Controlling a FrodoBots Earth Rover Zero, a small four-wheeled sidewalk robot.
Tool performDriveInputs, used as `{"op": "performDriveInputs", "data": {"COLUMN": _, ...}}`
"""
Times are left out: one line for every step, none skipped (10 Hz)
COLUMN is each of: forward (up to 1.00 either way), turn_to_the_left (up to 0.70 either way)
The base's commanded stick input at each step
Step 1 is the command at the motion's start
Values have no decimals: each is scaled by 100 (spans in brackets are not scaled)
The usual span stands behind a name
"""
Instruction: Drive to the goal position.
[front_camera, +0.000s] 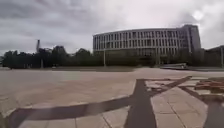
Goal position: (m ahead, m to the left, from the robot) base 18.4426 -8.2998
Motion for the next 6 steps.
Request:
{"op": "performDriveInputs", "data": {"forward": 70, "turn_to_the_left": -15}}
{"op": "performDriveInputs", "data": {"forward": 70, "turn_to_the_left": -26}}
{"op": "performDriveInputs", "data": {"forward": 70, "turn_to_the_left": -12}}
{"op": "performDriveInputs", "data": {"forward": 70, "turn_to_the_left": 0}}
{"op": "performDriveInputs", "data": {"forward": 70, "turn_to_the_left": 0}}
{"op": "performDriveInputs", "data": {"forward": 70, "turn_to_the_left": 0}}
